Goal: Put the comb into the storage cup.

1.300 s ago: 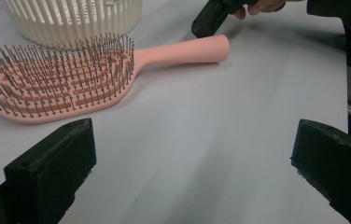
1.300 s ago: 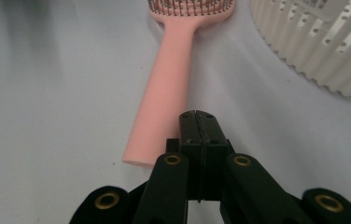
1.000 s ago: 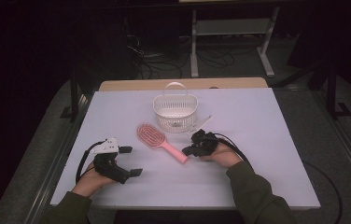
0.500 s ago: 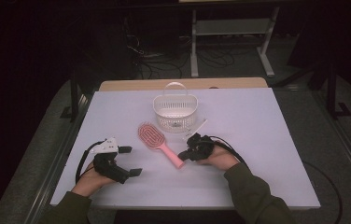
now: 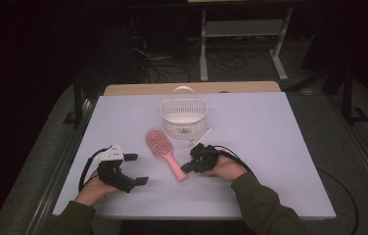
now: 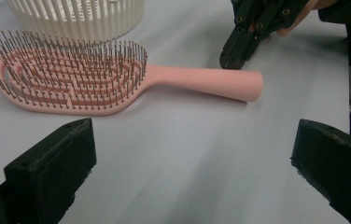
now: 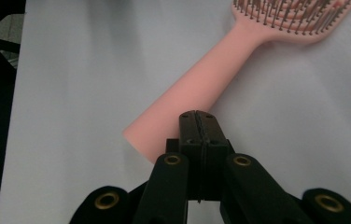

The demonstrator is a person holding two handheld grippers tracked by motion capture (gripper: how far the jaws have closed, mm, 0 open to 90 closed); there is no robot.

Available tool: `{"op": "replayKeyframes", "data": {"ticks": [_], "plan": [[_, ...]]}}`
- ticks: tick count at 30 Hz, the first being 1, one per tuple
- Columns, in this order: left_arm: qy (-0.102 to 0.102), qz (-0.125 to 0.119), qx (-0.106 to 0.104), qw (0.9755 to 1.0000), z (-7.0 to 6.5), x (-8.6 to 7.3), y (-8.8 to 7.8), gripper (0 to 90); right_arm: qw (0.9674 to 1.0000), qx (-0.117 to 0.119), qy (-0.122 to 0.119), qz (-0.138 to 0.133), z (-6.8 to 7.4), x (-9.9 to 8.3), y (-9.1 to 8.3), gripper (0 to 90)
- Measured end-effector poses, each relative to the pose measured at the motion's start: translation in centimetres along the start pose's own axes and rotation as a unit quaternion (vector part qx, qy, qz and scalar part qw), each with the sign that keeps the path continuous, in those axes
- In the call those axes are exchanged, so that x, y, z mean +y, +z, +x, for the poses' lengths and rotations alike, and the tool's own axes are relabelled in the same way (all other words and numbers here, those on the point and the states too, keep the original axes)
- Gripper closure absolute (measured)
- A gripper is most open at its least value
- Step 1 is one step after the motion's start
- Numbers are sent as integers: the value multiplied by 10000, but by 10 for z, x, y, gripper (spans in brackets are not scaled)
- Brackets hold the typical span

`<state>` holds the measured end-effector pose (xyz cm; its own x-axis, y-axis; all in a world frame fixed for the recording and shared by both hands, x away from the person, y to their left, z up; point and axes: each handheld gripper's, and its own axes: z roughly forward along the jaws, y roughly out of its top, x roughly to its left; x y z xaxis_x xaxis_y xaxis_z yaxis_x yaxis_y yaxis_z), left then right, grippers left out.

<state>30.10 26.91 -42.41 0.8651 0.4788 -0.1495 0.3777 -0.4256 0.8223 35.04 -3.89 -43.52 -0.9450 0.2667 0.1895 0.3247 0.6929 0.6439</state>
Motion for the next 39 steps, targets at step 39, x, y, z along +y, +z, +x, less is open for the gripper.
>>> {"op": "replayKeyframes", "data": {"ticks": [39], "plan": [[-1,-38,56,10000,0,1,-5,0,9975,598,-373,-18,26,34,53,892]]}}
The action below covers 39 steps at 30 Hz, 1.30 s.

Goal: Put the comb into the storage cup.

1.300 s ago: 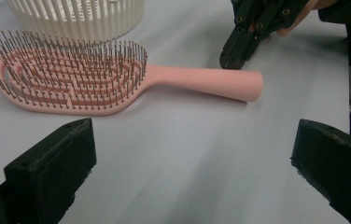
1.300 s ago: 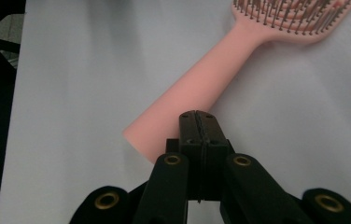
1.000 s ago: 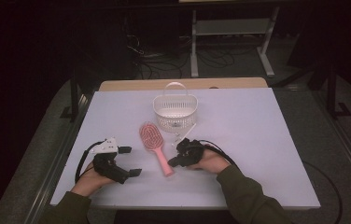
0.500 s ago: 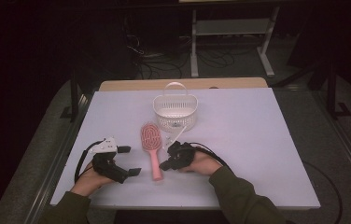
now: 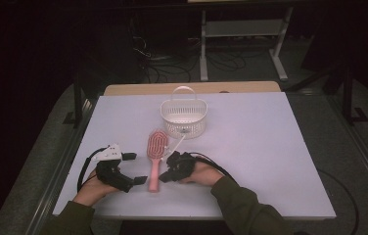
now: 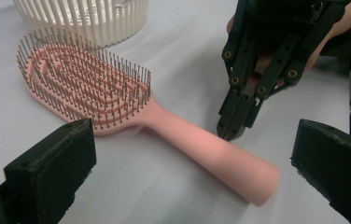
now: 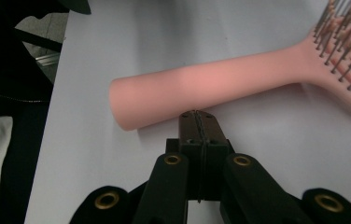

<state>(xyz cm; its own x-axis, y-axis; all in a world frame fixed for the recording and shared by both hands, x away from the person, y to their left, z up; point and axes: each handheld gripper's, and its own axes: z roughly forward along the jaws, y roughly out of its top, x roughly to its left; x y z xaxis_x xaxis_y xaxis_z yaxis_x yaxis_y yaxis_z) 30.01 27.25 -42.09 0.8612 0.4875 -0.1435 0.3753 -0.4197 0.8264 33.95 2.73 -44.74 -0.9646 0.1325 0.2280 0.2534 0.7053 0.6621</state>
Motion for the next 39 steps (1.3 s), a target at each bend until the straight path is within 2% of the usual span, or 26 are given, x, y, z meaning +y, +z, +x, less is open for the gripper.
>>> {"op": "replayKeyframes", "data": {"ticks": [15,39], "plan": [[-13,-33,35,10000,0,-1,-3,0,9998,76,-41,-151,0,17,18,892],[-67,-91,90,9999,3,-2,-8,0,9991,-106,84,-398,-10,34,40,893]]}}
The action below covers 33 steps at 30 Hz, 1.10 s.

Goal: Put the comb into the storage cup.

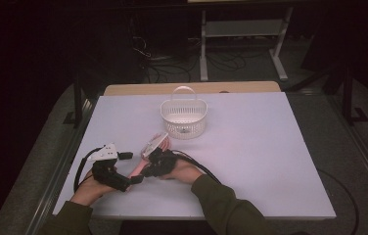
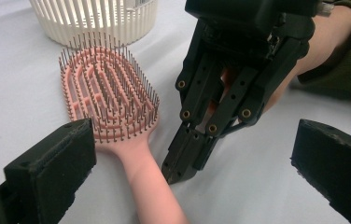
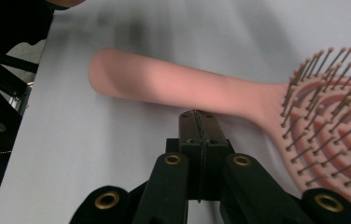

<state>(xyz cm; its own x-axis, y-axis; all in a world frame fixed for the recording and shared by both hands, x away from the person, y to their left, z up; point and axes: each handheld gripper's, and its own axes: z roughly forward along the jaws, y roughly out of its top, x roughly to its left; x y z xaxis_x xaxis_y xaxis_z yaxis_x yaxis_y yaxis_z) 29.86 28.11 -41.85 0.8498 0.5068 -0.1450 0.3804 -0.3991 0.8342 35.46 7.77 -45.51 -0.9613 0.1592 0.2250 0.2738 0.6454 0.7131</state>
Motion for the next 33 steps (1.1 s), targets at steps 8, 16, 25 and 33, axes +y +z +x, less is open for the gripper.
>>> {"op": "replayKeyframes", "data": {"ticks": [8,16,25,33], "plan": [[16,4,4,10000,0,0,1,0,10000,-86,23,-22,-1,-2,-15,892],[8,2,-1,10000,0,1,2,0,9992,-274,240,-147,-5,-15,-42,830],[-5,9,-13,10000,0,1,3,0,9968,-553,506,-292,-6,-33,-75,687],[-13,-8,-11,10000,0,1,2,0,9917,-958,693,-506,-6,-47,-103,493]]}}
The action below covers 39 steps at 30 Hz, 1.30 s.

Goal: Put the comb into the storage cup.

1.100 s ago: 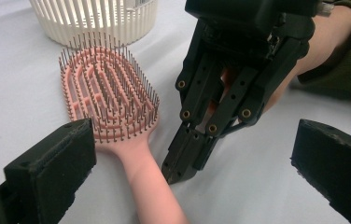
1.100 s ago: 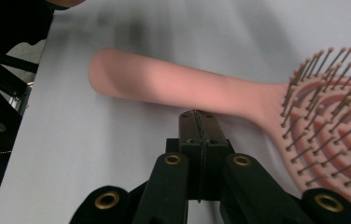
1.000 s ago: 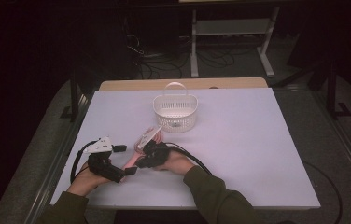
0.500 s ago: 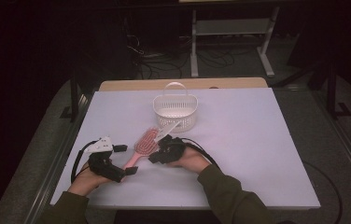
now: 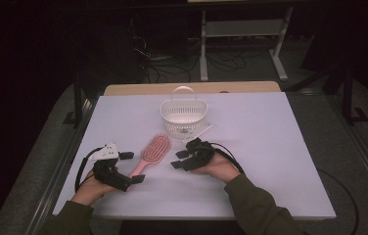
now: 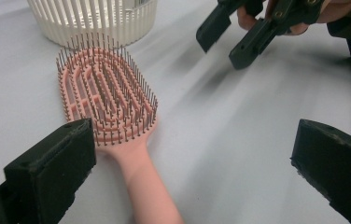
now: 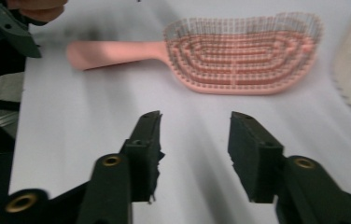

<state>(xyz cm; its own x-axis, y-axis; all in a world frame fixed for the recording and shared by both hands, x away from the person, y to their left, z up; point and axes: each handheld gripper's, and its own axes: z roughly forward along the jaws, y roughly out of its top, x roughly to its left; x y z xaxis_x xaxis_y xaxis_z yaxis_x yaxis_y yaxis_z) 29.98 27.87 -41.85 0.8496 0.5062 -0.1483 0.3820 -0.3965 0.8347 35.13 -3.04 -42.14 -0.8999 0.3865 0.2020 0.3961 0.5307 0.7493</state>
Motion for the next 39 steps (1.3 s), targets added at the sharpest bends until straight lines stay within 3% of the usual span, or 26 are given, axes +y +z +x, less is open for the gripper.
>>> {"op": "replayKeyframes", "data": {"ticks": [3,19,25,32,39], "plan": [[5,12,4,10000,1,0,0,0,9996,-234,103,-96,-2,-3,-10,407],[38,34,9,10000,0,0,1,0,9949,-866,416,-295,-11,-35,-59,159],[8,10,20,10000,1,0,0,0,9927,-1083,458,-264,-10,-42,-64,111],[34,16,10,10000,0,1,0,0,9903,-1239,478,-406,-7,-54,-76,22],[28,-23,11,10000,0,2,-1,0,9847,-1491,673,-596,-4,-74,-97,0]]}}
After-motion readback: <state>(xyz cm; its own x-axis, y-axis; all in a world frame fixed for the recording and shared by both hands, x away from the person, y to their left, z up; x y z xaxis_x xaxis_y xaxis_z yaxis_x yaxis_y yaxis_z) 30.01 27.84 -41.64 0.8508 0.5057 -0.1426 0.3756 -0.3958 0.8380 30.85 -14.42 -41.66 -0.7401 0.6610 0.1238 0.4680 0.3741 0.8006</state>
